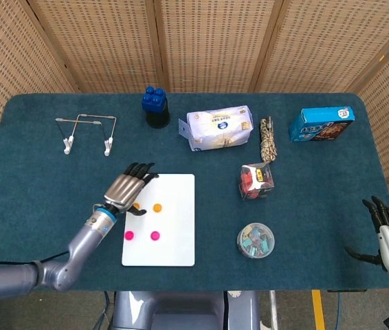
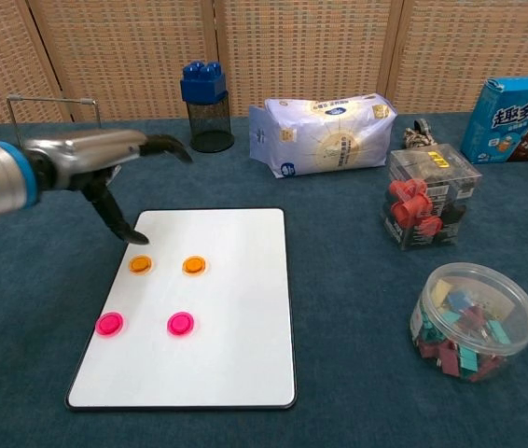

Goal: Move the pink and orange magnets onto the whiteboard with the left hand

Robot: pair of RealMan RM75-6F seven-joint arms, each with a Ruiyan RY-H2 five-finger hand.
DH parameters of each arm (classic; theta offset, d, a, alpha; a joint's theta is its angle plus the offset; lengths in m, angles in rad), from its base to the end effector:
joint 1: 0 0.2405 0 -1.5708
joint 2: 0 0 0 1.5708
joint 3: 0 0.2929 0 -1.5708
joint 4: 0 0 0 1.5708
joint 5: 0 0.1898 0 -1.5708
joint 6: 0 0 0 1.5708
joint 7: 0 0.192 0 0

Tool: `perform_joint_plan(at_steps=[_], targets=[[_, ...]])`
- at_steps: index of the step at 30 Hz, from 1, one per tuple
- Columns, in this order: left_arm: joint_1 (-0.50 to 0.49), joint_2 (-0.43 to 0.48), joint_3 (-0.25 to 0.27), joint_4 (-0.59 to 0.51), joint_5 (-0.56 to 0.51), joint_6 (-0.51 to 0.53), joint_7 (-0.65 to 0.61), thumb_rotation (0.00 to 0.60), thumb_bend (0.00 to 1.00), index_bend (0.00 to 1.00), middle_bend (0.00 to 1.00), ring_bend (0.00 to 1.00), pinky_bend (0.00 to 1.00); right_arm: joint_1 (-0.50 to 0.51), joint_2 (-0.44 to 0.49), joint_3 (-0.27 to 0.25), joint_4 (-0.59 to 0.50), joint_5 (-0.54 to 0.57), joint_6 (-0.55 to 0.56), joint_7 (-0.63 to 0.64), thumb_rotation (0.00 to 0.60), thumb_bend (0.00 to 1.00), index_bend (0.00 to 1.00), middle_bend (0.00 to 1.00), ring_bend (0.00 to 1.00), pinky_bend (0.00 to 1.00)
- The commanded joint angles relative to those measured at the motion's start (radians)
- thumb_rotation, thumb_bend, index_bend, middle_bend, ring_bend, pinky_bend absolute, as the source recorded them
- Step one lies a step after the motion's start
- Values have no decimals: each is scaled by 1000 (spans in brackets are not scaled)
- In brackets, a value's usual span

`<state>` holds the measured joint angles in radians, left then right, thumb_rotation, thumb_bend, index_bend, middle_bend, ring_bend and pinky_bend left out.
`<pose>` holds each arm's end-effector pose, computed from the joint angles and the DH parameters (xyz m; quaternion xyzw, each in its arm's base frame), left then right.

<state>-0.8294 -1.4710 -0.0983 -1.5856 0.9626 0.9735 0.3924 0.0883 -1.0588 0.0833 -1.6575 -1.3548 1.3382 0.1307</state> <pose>-0.1567 0.4066 -0.0052 -0.7587 -0.3873 -0.3338 0.4037 -0.3613 -0.2343 0.2013 0.5402 -0.4850 0.3717 0.5785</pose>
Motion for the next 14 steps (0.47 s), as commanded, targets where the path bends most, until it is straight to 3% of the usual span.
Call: perform_joint_plan(at_steps=[1,8,14], targets=[[162,136,85,-112,163,216,-50,600,36,0,0,0,0,-3,-9,0,10,-14,16,0,600,182,0,0,0,0],[379,237,174,-159,243,442,-137,600,12,0,0,0,0,-12,-34,6,39,-44,64,8,600,182,0,0,0,0],[500,281,217,-195,290,562,-110,600,11,0,0,0,0,-21,-53,9,61,-67,102,12,600,182,0,0,0,0]])
